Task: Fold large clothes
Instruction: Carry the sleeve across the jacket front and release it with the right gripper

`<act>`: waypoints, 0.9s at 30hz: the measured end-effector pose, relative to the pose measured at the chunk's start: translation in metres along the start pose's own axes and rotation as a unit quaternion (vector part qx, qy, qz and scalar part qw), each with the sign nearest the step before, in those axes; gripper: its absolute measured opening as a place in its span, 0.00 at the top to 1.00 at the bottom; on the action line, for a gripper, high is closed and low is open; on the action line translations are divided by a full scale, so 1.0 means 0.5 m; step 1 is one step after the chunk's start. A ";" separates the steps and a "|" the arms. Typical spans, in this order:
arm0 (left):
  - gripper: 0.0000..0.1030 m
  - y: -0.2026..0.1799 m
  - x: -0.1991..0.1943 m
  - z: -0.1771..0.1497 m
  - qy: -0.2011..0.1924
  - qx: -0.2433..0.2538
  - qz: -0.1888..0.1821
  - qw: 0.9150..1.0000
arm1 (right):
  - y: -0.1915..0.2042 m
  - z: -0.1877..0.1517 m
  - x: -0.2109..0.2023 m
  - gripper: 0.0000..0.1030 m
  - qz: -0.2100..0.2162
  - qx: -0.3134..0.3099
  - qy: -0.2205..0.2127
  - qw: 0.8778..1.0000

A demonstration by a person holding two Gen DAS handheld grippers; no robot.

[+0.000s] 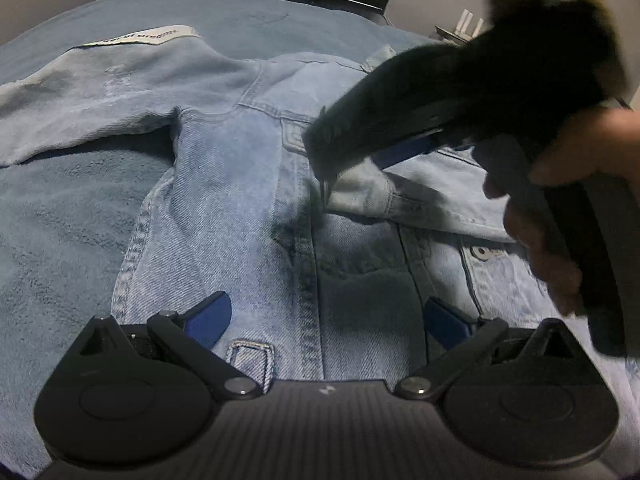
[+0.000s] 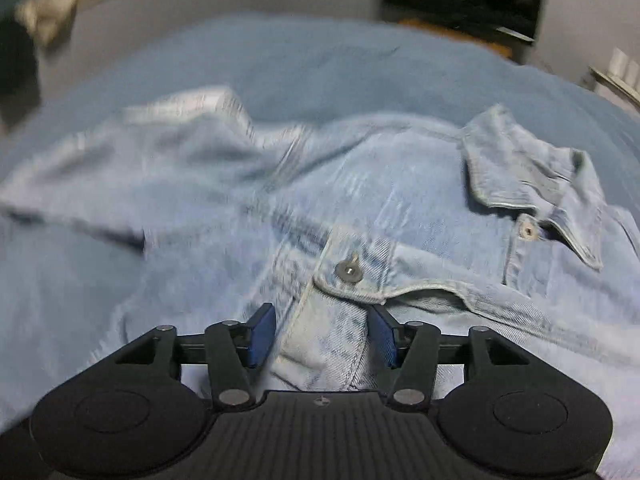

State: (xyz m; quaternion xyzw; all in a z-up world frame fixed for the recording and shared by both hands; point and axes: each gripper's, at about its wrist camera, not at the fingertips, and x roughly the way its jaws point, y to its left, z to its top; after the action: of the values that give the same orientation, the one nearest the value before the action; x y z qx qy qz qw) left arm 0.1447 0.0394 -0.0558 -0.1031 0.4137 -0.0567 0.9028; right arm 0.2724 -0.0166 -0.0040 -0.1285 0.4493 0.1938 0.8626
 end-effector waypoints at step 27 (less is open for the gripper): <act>0.00 -0.005 -0.035 0.012 -0.076 0.035 -0.014 0.996 | -0.170 -0.156 -0.195 0.54 -0.098 0.143 -0.169 0.970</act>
State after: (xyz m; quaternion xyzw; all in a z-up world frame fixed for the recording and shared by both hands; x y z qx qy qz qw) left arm 0.1377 0.0411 -0.0384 -0.0814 0.3405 -0.0754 0.9337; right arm 0.2030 -0.1444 0.0367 -0.0127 0.3052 0.0614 0.9502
